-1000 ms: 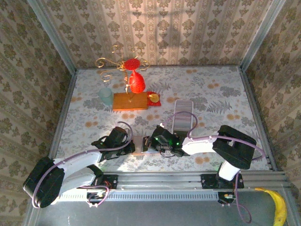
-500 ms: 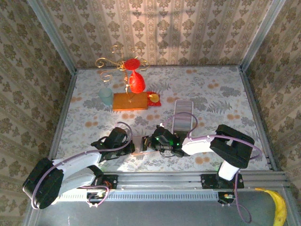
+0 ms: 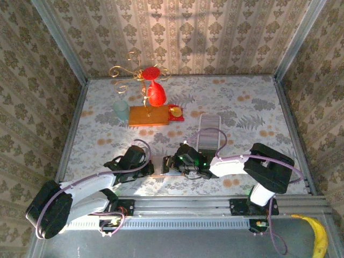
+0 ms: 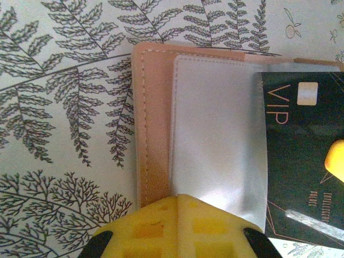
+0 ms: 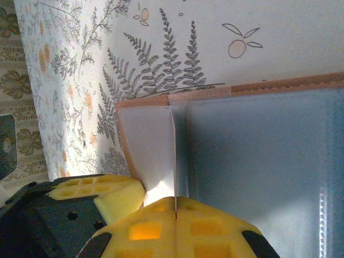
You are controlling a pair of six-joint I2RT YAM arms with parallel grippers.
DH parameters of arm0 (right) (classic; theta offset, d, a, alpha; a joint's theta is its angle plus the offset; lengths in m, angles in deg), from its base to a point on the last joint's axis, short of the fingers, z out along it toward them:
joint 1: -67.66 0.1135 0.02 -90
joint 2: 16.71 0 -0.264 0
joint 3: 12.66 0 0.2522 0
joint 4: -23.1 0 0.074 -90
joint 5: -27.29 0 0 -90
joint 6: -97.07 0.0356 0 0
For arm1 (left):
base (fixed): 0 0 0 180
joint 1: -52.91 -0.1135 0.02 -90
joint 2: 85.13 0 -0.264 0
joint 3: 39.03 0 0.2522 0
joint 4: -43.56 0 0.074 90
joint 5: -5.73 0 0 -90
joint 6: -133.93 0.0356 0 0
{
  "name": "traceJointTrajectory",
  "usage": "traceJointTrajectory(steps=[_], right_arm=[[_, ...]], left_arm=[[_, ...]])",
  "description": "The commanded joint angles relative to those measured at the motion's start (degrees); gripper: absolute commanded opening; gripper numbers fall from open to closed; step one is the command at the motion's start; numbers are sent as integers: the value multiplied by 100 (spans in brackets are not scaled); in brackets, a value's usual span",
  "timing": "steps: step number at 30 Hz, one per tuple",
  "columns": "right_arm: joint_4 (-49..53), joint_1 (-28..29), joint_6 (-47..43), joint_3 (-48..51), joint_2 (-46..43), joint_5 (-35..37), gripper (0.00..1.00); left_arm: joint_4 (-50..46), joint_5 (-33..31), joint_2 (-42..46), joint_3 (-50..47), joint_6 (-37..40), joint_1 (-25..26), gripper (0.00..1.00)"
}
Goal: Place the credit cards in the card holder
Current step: Insert the credit card into the card slot.
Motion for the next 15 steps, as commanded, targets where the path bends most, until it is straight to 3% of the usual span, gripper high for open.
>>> traceJointTrajectory(steps=[1,15], right_arm=[[58,3,-43,47,-69,-185,0],[-769,12,-52,82,253,-416,0]], left_arm=[[-218,-74,25,-139,-63,52,0],[-209,-87,16,-139,-73,69,0]])
